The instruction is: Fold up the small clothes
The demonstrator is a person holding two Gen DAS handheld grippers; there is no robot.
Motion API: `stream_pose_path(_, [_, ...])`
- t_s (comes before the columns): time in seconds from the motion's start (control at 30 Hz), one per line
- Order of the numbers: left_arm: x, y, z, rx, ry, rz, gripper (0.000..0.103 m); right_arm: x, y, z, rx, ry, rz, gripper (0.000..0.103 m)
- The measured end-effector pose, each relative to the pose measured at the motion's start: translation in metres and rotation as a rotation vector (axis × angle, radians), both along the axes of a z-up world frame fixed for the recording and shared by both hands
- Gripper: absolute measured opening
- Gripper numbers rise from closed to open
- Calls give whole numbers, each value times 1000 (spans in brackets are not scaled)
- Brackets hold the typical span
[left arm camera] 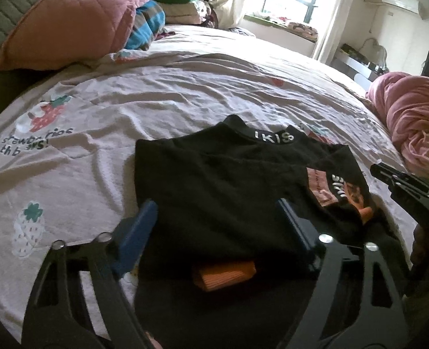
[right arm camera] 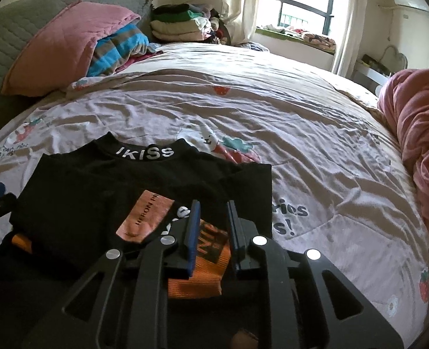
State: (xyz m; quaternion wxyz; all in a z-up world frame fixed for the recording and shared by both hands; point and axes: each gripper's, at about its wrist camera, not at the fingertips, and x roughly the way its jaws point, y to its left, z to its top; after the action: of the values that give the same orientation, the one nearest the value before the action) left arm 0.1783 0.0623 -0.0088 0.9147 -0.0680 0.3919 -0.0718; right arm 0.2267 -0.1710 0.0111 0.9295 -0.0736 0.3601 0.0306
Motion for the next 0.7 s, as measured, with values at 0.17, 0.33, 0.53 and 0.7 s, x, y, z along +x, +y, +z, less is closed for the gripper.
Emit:
stream_pose_path(0.17, [3, -6, -6, 1, 25, -39, 50, -6, 11, -5, 48, 60, 101, 32])
stream_pose_path(0.33, [7, -12, -18, 6, 85, -82, 34, -11, 35, -17, 72, 127, 196, 35])
stream_pose_path(0.53, [14, -5, -42, -11, 198, -68, 34, -7, 51, -37, 77, 208, 208, 49])
stream_pose_path(0.7, [13, -3, -43, -24, 203, -65, 34, -1, 24, -55, 75, 258, 110, 52])
